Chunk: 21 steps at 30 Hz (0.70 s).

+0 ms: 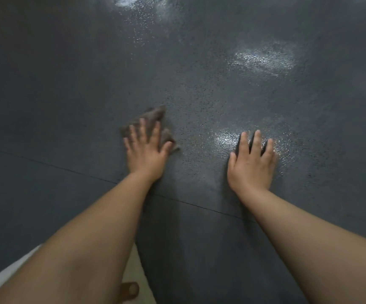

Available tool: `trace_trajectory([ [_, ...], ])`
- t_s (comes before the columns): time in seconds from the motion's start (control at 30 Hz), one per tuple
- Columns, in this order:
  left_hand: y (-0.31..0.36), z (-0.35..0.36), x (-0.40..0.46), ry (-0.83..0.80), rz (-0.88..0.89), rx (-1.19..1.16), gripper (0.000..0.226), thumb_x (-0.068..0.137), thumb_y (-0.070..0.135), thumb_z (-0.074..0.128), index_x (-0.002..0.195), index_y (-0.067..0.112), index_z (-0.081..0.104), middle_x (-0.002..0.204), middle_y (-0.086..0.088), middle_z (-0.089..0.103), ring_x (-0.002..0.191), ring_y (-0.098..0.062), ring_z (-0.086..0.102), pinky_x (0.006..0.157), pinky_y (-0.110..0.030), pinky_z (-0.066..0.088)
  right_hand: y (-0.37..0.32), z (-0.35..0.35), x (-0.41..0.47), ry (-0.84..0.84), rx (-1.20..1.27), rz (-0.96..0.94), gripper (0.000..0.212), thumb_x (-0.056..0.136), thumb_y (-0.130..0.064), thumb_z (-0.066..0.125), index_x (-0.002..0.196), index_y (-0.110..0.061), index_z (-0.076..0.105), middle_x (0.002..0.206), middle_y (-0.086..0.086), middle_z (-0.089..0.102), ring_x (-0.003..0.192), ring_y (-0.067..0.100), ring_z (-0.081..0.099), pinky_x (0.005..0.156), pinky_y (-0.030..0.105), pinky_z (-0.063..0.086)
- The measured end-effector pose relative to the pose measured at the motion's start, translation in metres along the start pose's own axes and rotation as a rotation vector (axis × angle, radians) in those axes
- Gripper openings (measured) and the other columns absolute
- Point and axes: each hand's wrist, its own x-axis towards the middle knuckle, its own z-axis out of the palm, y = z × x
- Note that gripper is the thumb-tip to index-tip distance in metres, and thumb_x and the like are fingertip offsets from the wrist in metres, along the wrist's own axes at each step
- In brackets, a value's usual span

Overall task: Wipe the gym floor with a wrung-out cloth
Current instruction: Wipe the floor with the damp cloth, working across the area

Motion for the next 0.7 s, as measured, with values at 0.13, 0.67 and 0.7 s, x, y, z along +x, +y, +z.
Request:
trace_trajectory([
  [0.13,-0.079,0.000,0.004,0.053,-0.480,-0.158,0.065,0.097,0.055,0.025,0.151,0.029,0.001,0.159,-0.006,-0.012,0.145,-0.032,-0.011,0.116,-0.048,-0.005,0.005,0.003,-0.004,-0.007,-0.010,-0.035,0.059,0.100,-0.039,0.029,0.152,-0.023,0.005,0.159,0.007,-0.006,0.144,0.037,-0.005,0.116,0.048,0.000],
  [0.67,0.083,0.061,-0.121,0.028,0.384,0.053,0.063,0.080,0.056,0.032,0.135,0.030,0.051,0.147,-0.016,0.039,0.136,-0.037,0.027,0.110,-0.052,0.012,0.028,0.003,-0.012,0.077,0.184,-0.147,0.048,0.097,-0.020,0.043,0.144,-0.015,0.037,0.156,0.012,0.020,0.144,0.030,0.012,0.118,0.040,0.010],
  [0.7,0.083,0.061,-0.119,0.003,0.477,0.086,0.063,0.081,0.057,0.030,0.134,0.032,0.051,0.148,-0.013,0.039,0.136,-0.034,0.024,0.111,-0.050,0.010,0.029,0.004,-0.014,0.085,0.185,-0.142,0.047,0.097,-0.019,0.043,0.144,-0.015,0.038,0.155,0.012,0.022,0.144,0.031,0.013,0.118,0.041,0.010],
])
